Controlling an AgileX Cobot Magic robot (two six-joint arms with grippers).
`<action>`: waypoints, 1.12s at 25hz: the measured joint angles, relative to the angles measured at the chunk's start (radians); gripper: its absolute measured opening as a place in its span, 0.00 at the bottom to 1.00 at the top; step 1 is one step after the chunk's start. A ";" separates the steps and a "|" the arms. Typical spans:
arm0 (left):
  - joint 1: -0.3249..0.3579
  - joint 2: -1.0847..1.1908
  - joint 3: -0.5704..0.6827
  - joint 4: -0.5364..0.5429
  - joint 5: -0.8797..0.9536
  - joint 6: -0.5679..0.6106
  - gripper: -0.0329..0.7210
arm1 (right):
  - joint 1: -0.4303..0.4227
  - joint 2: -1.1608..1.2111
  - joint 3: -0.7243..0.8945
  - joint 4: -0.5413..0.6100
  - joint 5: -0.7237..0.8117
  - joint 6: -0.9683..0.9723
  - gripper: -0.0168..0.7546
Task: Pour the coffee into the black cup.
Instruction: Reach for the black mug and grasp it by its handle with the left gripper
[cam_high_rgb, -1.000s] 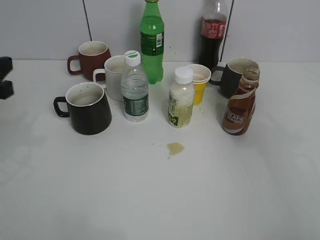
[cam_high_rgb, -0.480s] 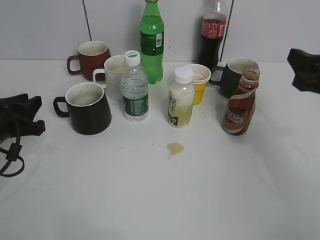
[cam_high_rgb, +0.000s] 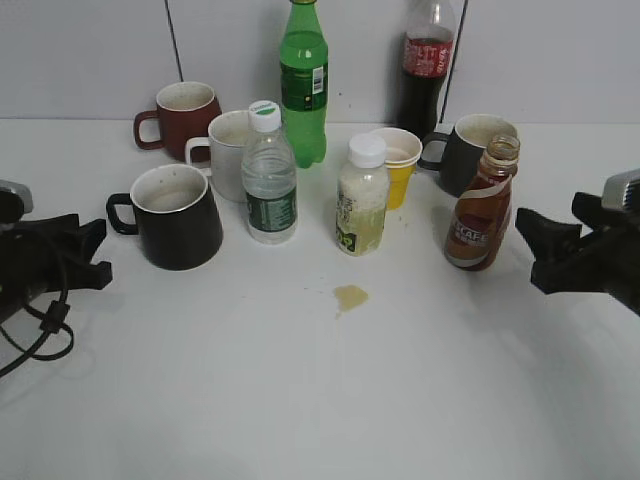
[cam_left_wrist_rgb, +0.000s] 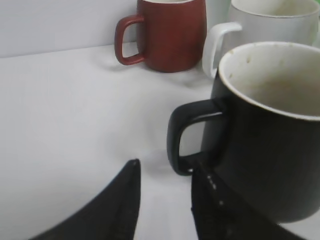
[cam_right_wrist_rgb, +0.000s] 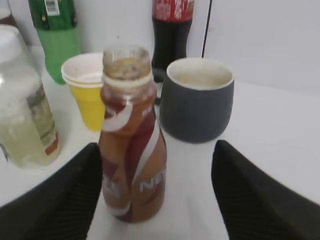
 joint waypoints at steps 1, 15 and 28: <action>0.000 0.015 -0.018 0.000 0.000 0.001 0.41 | 0.000 0.034 0.001 -0.002 -0.005 -0.005 0.69; 0.000 0.182 -0.257 0.043 -0.001 0.017 0.43 | 0.000 0.138 0.001 -0.004 -0.021 -0.033 0.69; 0.000 0.302 -0.449 0.139 0.004 0.017 0.32 | 0.000 0.138 -0.010 0.002 -0.021 -0.053 0.70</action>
